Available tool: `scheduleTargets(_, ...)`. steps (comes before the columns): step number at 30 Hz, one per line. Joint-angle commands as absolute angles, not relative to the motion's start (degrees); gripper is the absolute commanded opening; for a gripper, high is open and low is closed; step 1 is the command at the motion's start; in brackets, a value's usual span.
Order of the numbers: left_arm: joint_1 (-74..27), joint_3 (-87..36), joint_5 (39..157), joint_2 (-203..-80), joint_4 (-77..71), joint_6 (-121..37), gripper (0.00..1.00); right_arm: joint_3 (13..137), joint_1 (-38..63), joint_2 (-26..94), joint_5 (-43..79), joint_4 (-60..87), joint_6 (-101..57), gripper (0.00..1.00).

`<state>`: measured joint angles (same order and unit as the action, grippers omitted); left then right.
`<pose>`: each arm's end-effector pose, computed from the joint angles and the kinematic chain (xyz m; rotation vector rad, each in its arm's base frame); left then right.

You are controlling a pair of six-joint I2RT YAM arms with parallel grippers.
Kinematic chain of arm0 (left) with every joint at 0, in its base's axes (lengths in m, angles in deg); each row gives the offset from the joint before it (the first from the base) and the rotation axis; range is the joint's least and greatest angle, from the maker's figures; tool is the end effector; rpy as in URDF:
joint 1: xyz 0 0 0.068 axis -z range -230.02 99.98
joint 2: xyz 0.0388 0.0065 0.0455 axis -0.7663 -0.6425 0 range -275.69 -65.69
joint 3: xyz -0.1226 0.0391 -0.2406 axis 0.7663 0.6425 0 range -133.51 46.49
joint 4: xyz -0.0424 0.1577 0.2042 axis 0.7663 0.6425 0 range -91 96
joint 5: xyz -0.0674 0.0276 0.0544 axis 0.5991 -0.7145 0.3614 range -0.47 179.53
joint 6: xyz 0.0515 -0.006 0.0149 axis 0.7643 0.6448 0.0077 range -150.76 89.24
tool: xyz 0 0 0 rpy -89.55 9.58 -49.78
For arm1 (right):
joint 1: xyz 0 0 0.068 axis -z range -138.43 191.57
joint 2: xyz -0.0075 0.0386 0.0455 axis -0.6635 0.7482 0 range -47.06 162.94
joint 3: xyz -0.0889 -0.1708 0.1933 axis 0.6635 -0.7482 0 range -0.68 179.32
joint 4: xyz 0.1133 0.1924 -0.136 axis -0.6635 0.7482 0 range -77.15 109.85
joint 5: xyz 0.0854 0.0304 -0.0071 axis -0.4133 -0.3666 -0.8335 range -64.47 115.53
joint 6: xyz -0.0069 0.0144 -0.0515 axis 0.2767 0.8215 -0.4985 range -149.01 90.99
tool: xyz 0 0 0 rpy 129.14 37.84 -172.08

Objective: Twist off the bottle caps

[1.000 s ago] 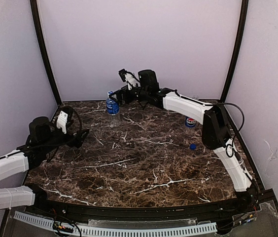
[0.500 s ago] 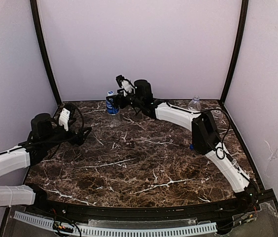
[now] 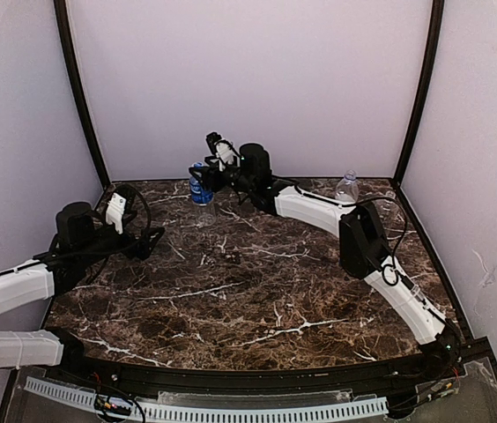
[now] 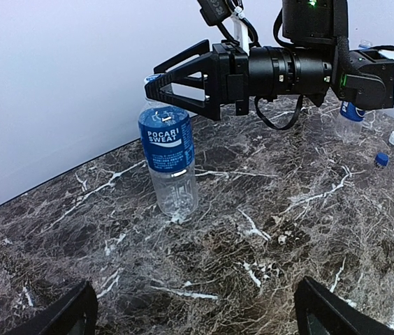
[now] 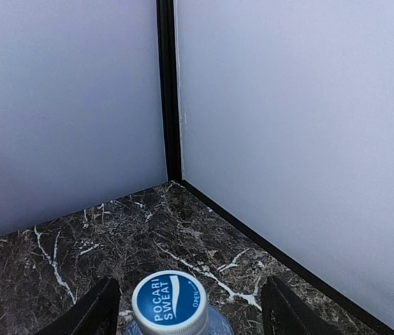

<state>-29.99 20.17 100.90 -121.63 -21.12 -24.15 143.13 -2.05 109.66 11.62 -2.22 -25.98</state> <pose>0.2063 -0.0827 0.2453 0.5437 1.6588 -0.3441 0.4453 0.4360 0.2256 -0.7364 1.4136 0.8272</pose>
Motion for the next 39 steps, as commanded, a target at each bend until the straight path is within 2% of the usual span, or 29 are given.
scheduleTargets(1, -30.3, 18.5, 101.7, -121.9, -22.4, -24.1, 0.99, 145.3, -2.7, 111.2, 10.9, -3.4, -26.1, 0.66)
scheduleTargets(3, -30.3, 18.4, 101.7, -122.0, -22.4, -24.1, 0.99, 145.2, -2.8, 111.2, 10.5, -2.9, -26.3, 0.61)
scheduleTargets(6, -30.3, 18.3, 101.8, -122.1, -22.6, -24.0, 0.99, 145.2, -2.7, 111.0, 10.0, -2.4, -26.5, 0.45)
scheduleTargets(12, -30.3, 18.2, 101.9, -122.1, -22.7, -23.8, 0.99, 145.0, -2.7, 110.7, 9.1, -1.0, -27.1, 0.43)
scheduleTargets(15, -30.3, 18.1, 101.9, -122.2, -22.8, -23.6, 0.99, 144.2, -2.7, 110.4, 8.8, -0.3, -27.3, 0.35)
scheduleTargets(17, -30.3, 18.0, 102.0, -122.3, -22.8, -23.5, 0.99, 143.5, -2.7, 109.8, 8.4, -0.3, -27.2, 0.25)
scheduleTargets(20, -30.4, 17.8, 102.0, -122.1, -22.6, -23.3, 0.99, 142.0, -2.7, 107.5, 7.3, -0.7, -26.6, 0.00)
scheduleTargets(27, -30.3, 18.5, 103.1, -121.1, -21.9, -21.9, 0.99, 132.4, -2.7, 93.1, 1.4, -0.9, -20.9, 0.00)
scheduleTargets(33, -30.2, 17.3, 107.6, -120.7, -22.0, -20.3, 0.99, 107.9, -3.9, 73.9, -1.5, -11.8, -11.8, 0.00)
scheduleTargets(39, -27.2, 11.5, 116.7, -123.2, -20.3, -20.2, 0.99, 94.2, -8.3, 65.8, -0.1, -19.9, -9.7, 0.00)
